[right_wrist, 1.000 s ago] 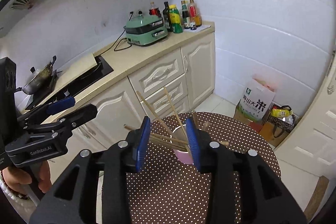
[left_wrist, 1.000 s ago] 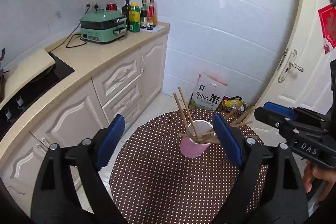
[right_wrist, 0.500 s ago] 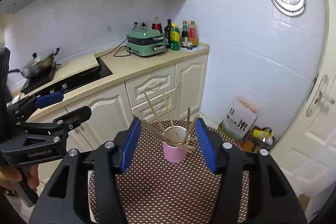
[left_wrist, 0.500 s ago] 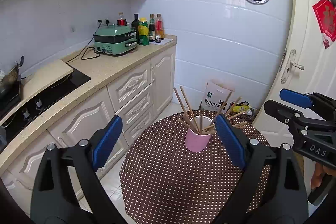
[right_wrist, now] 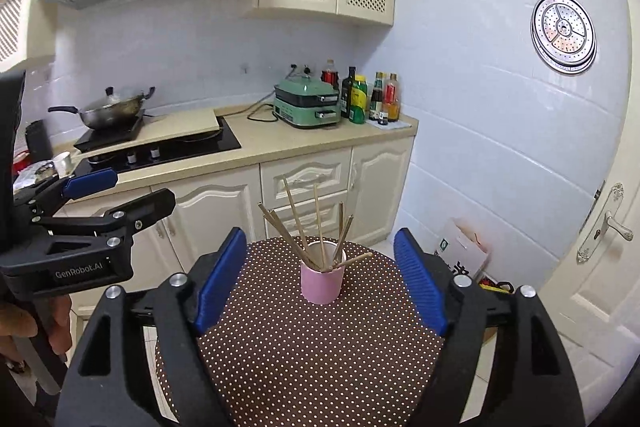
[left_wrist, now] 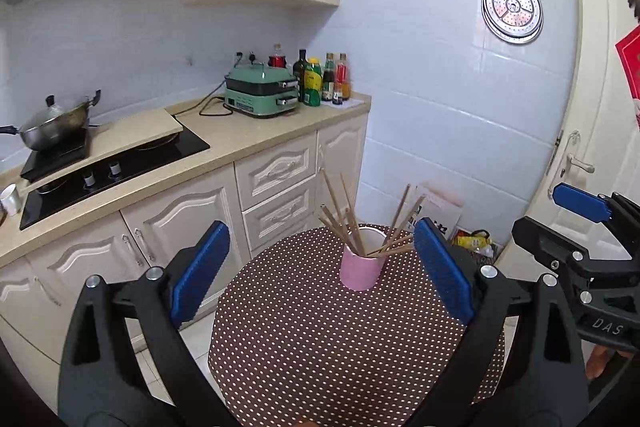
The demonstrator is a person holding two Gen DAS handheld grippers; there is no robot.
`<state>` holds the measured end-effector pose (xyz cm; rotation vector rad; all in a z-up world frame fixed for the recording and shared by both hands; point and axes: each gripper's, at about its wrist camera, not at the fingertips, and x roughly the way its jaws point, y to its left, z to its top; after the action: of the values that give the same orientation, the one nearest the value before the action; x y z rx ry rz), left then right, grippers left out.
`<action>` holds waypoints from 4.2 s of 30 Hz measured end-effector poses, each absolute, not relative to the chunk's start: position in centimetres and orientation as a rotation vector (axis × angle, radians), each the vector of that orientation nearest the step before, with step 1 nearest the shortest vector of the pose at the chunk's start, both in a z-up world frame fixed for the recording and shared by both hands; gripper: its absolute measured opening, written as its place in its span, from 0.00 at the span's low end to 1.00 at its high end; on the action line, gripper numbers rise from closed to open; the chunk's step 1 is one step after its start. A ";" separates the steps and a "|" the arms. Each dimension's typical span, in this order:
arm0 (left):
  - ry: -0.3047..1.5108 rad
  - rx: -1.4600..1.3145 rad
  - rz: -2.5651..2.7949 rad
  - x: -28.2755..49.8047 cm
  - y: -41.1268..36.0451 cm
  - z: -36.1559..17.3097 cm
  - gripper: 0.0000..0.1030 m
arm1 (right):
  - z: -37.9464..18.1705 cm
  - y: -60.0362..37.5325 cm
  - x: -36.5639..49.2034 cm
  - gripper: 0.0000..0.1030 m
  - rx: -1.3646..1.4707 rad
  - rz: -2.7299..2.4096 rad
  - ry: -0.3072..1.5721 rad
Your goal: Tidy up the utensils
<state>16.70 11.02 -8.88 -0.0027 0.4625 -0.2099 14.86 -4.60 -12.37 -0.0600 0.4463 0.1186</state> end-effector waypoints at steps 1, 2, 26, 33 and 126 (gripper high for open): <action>0.457 -0.004 -0.203 16.0 10.8 -8.8 0.89 | -12.2 -5.0 14.3 0.74 -0.051 0.127 0.436; 0.447 -0.009 -0.199 15.4 10.6 -8.7 0.89 | -12.2 -5.2 13.8 0.75 -0.048 0.131 0.431; 0.343 0.011 -0.163 8.7 8.7 -8.3 0.92 | -12.3 -5.0 8.2 0.81 -0.057 0.194 0.345; 0.320 0.014 -0.160 8.0 8.8 -8.0 0.92 | -12.4 -5.0 8.1 0.82 -0.045 0.189 0.343; 0.293 0.043 -0.148 7.8 9.3 -7.5 0.92 | -12.5 -5.0 8.6 0.83 -0.018 0.199 0.352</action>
<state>7.80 9.25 -7.46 0.0434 0.2935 -0.1479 8.56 -5.02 -12.54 -0.0185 0.3524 0.1995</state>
